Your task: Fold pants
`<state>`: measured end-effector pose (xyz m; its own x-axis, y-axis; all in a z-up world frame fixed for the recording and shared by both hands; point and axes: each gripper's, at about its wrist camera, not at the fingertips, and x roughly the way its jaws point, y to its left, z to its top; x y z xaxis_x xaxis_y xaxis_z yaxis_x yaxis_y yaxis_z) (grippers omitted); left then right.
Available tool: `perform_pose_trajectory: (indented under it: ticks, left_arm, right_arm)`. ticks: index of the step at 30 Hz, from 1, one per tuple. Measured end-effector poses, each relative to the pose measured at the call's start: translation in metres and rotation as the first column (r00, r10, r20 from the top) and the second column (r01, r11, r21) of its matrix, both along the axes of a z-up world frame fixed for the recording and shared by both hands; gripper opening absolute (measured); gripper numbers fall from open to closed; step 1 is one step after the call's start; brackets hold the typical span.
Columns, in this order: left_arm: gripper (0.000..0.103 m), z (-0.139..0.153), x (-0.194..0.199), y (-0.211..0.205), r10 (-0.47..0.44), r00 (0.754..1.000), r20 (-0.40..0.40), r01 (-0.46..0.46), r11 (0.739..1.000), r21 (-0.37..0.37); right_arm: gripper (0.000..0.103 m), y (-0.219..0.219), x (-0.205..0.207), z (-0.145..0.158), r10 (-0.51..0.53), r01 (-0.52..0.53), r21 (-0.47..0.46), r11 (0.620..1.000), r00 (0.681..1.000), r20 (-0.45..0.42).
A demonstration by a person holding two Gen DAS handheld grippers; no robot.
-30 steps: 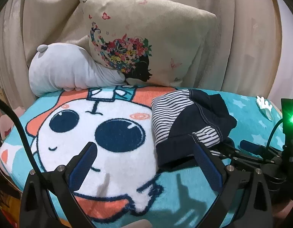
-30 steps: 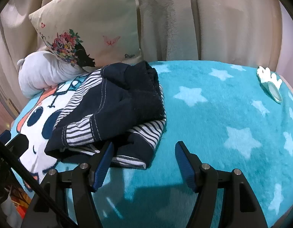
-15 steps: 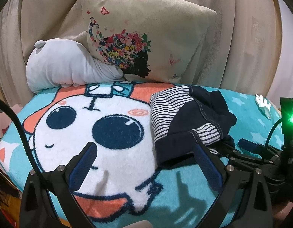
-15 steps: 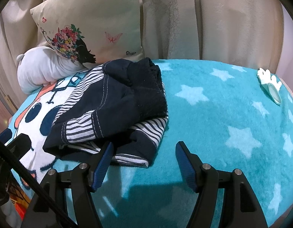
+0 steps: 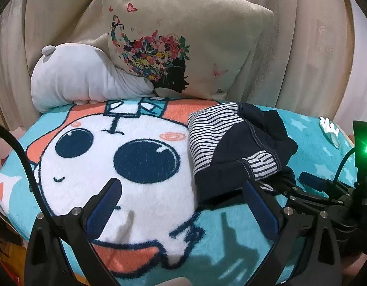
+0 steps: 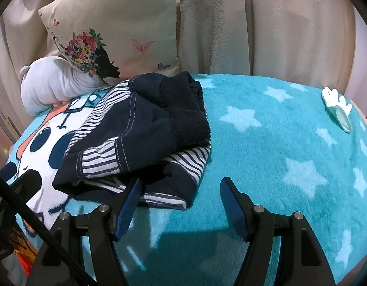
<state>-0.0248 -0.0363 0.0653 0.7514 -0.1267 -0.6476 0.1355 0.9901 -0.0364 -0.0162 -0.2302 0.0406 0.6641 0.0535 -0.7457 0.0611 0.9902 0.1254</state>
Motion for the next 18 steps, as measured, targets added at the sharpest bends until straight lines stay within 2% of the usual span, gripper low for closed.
perform_pose_trajectory:
  ticks: [18]
  left_arm:
    - [0.101, -0.0051, 0.0027, 0.0035, -0.005, 1.0, -0.029, 0.004, 1.0, -0.026]
  right_arm:
    - [0.073, 0.0009, -0.0008, -0.0021, 0.004, -0.004, -0.009, 1.0, 1.0, -0.001]
